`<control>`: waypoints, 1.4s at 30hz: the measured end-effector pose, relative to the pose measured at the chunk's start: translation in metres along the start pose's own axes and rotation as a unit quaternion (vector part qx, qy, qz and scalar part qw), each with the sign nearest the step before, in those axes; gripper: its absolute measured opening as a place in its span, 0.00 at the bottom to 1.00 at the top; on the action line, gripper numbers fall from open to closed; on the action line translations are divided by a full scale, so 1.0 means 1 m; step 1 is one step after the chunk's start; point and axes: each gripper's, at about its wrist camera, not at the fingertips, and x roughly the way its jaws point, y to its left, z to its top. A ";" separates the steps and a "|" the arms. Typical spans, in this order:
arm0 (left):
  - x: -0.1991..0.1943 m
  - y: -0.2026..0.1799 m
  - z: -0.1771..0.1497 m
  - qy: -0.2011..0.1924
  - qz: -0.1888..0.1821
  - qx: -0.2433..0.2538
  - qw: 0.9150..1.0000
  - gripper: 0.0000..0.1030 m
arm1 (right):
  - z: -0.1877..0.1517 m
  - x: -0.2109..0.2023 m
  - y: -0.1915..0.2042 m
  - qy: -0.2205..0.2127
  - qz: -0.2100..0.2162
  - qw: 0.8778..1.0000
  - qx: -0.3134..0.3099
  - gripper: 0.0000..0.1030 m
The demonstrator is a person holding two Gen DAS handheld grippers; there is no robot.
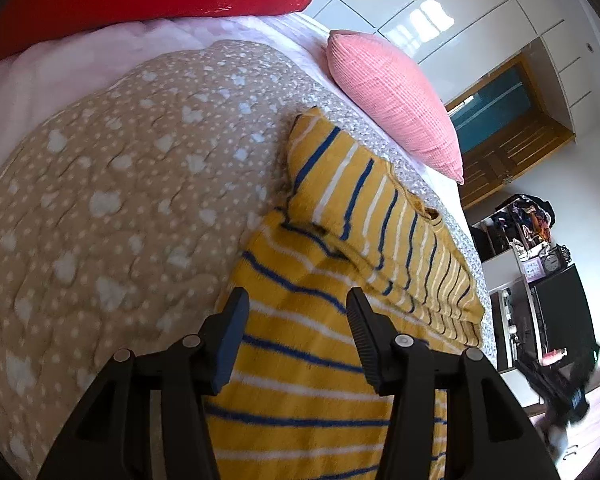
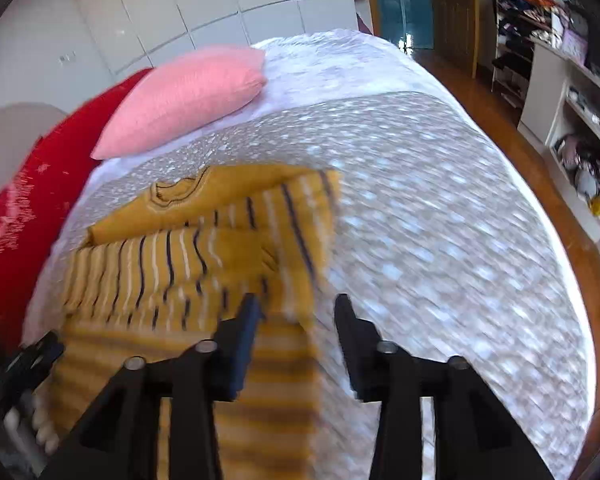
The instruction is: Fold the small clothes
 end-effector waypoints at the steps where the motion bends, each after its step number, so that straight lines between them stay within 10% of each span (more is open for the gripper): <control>1: -0.004 0.000 -0.004 -0.003 0.004 0.001 1.000 0.48 | -0.010 -0.013 -0.011 0.001 0.010 1.000 0.003 0.48; 13: -0.067 0.008 -0.083 0.035 0.025 0.008 0.999 0.48 | -0.153 -0.010 -0.061 0.074 0.189 0.975 0.088 0.53; 26: -0.084 -0.011 -0.136 0.052 0.019 0.054 0.997 0.55 | -0.196 -0.007 -0.021 0.078 0.318 0.941 0.081 0.56; 35: -0.098 -0.003 -0.161 0.061 0.001 0.022 0.998 0.34 | -0.214 0.002 0.011 0.090 0.364 0.923 0.083 0.58; 42: -0.098 -0.005 -0.171 0.045 -0.037 0.036 0.998 0.62 | -0.227 0.006 0.025 0.092 0.376 0.919 0.077 0.58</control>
